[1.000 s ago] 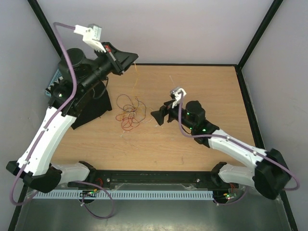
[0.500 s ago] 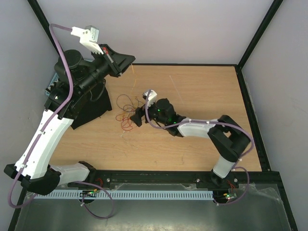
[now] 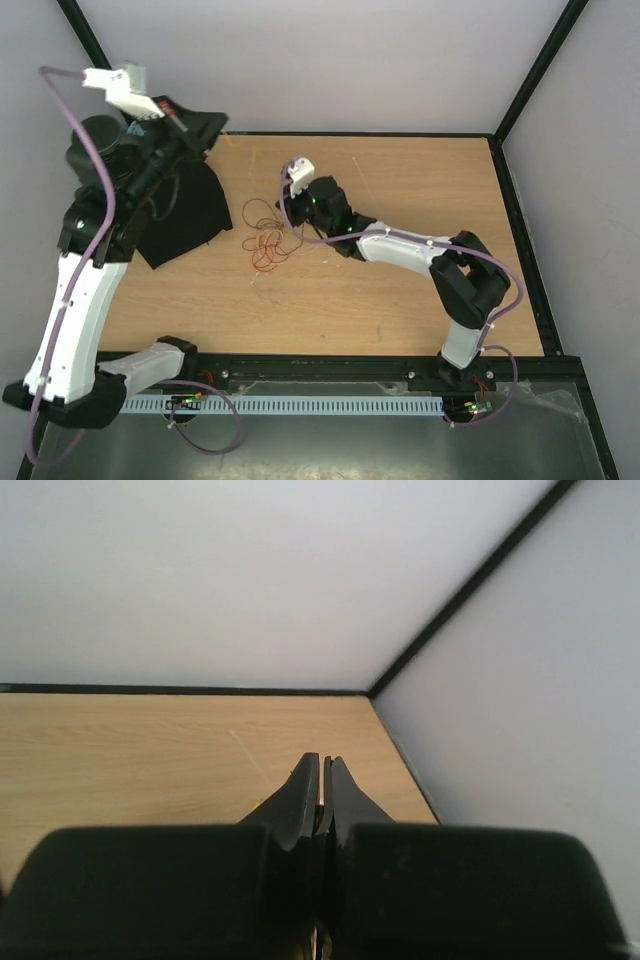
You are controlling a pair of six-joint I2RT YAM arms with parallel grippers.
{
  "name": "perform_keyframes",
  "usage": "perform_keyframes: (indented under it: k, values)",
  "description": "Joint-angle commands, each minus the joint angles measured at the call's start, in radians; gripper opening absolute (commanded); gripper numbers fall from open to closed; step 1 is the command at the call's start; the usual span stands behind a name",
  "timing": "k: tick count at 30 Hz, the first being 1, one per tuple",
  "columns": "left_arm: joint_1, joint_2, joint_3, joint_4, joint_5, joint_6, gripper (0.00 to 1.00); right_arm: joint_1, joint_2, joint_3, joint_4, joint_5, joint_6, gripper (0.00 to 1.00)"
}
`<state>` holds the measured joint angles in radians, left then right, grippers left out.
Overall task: Zip-tie the wires
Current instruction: Untie the cable at the center of the board.
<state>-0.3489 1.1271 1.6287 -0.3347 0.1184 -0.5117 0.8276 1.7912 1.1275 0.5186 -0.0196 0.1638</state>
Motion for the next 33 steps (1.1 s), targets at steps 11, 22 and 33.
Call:
perform_keyframes:
  k: [11, 22, 33]
  values:
    - [0.228, -0.139, -0.193, -0.004, 0.113, -0.120, 0.00, -0.104, -0.008, 0.825, -0.479, 0.266, -0.465, 0.00]
    - [0.294, -0.158, -0.291, -0.004, 0.160, -0.154, 0.00, -0.104, -0.081, 0.775, -0.553, 0.322, -0.576, 0.00]
    - [0.337, -0.153, -0.439, -0.002, 0.164, -0.162, 0.00, -0.103, -0.213, 0.293, -0.584, 0.146, -0.455, 0.41]
